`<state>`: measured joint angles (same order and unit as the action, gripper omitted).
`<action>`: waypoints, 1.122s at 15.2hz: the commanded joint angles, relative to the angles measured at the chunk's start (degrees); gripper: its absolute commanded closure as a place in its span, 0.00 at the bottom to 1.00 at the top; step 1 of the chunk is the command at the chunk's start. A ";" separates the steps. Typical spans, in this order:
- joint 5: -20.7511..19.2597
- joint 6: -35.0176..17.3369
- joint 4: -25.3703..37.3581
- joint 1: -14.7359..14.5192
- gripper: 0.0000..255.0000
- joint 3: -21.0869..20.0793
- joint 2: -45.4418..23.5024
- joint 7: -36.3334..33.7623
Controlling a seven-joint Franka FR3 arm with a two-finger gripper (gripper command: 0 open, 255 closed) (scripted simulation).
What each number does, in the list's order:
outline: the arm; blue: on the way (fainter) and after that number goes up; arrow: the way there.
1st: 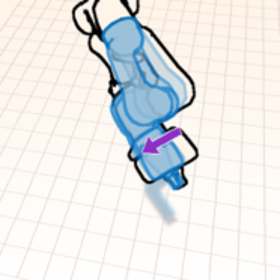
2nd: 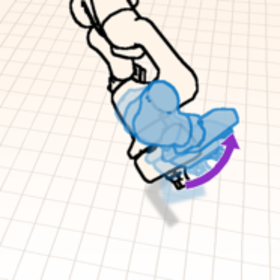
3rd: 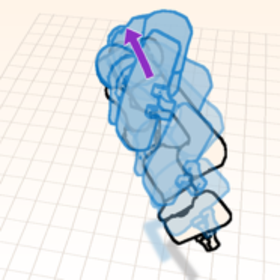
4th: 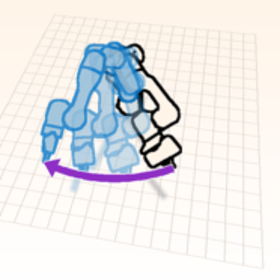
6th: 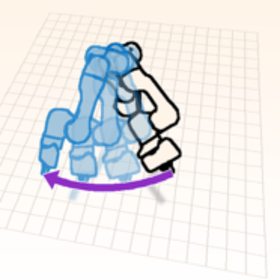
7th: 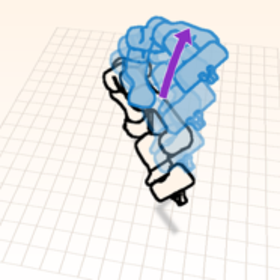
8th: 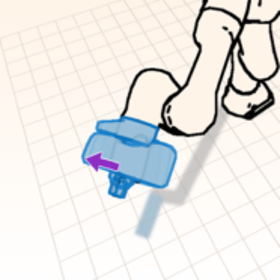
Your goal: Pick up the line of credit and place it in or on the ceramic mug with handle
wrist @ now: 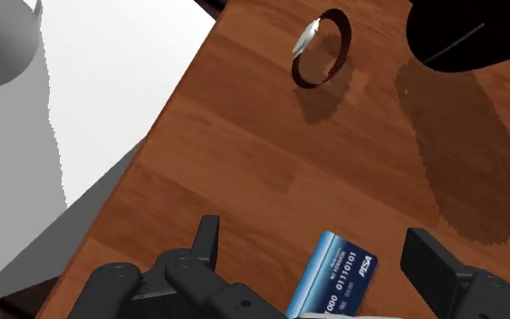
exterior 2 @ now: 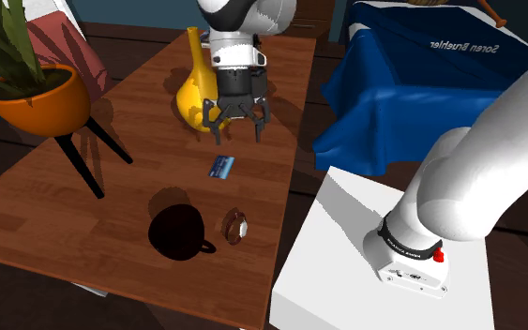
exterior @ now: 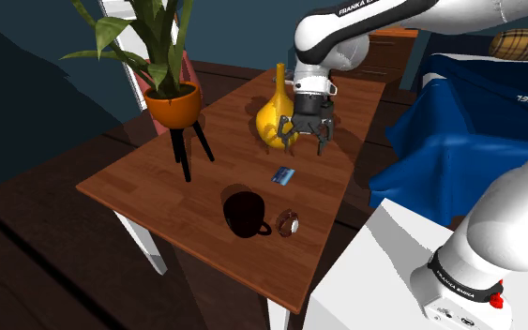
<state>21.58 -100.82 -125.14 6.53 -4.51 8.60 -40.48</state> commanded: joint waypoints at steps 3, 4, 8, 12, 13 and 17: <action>5.78 -5.44 1.35 0.79 0.00 0.56 -7.49 -6.51; 7.27 -6.69 1.88 0.96 0.00 0.72 -9.40 -7.96; 11.71 -10.74 2.86 1.23 0.00 1.01 -14.66 -11.40; 12.71 -13.54 1.12 0.48 0.00 0.32 -15.49 -10.93; 12.98 -14.24 0.71 0.28 0.00 0.14 -15.73 -10.80; 13.40 -15.34 0.10 -0.02 0.00 -0.14 -16.13 -10.59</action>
<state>34.93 -116.02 -125.04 6.55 -4.62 -7.43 -51.08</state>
